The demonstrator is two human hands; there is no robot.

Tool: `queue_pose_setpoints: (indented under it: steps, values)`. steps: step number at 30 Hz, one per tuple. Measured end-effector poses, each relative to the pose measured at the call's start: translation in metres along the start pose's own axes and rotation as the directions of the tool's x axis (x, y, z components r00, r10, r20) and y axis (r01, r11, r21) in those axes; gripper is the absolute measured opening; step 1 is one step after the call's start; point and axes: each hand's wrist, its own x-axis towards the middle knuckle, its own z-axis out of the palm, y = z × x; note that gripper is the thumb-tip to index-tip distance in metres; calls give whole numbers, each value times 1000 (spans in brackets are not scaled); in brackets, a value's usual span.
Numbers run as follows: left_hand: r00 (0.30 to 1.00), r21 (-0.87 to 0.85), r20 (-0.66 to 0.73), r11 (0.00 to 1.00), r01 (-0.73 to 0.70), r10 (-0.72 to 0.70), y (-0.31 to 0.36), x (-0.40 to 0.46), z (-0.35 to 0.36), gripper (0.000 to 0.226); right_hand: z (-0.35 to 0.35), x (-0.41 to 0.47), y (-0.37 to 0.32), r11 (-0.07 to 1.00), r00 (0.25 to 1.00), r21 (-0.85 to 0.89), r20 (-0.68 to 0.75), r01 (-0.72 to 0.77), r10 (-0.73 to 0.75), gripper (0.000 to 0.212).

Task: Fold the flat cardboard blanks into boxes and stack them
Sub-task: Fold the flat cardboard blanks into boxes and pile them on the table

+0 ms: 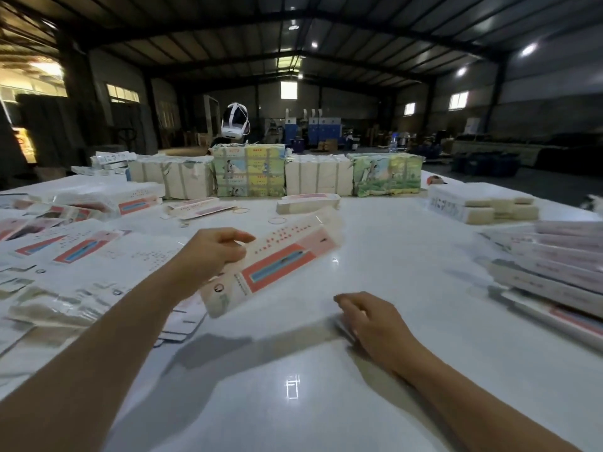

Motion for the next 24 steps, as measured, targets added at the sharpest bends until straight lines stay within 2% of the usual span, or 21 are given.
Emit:
queue_pose_setpoints:
  steps: [1,2,3,4,6,9,11,12,13,14,16,18,21,22,24]
  values:
    - [999,4,52,1000,1,-2,0,-6,15,25,-7,1,-3,936,986,325,-41,-137,159,33]
    - [995,-6,97,1000,11,-11,-1,-12,29,26,-13,3,-3,775,954,586,-15,-235,301,41]
    - [990,-26,140,999,33,-29,-4,-17,40,26,-19,4,-2,615,924,737,32,-280,382,51]
    - [981,-29,189,998,58,-52,-8,-21,49,26,-24,5,1,516,906,804,63,-295,419,55]
    - [953,13,289,995,96,-95,-14,-30,60,25,-27,3,0,461,899,838,73,-291,433,46]
    - [943,113,312,990,83,-114,-18,-38,67,23,-24,0,-3,479,906,834,56,-274,420,22]
    - [978,280,208,959,-50,-10,-20,-43,72,12,-24,-4,-7,550,919,791,41,-270,391,20]
    - [979,427,184,890,-159,86,-20,-46,76,23,-23,-7,-10,606,937,756,27,-248,349,19]
    - [965,552,197,793,-257,175,-20,-50,83,52,-21,-10,-12,661,956,719,14,-213,293,18]
    - [943,629,224,702,-333,246,-19,-55,92,77,-18,-15,-16,707,974,688,3,-167,227,18]
    - [906,690,240,595,-412,349,-13,-64,109,102,-14,-21,-23,751,993,656,-12,-80,116,19]
    - [875,709,190,554,-437,446,-10,-67,118,104,-15,-23,-24,737,997,672,17,-71,81,18]
    - [821,721,92,530,-445,564,-8,-69,116,96,-19,-21,-26,638,989,756,118,-150,93,20]
    - [810,728,75,523,-443,582,-7,-70,114,94,-18,-21,-26,649,991,749,92,-131,93,19]
    - [821,748,43,526,-404,570,-6,-72,112,92,-16,-20,-23,818,990,575,-121,16,66,36]
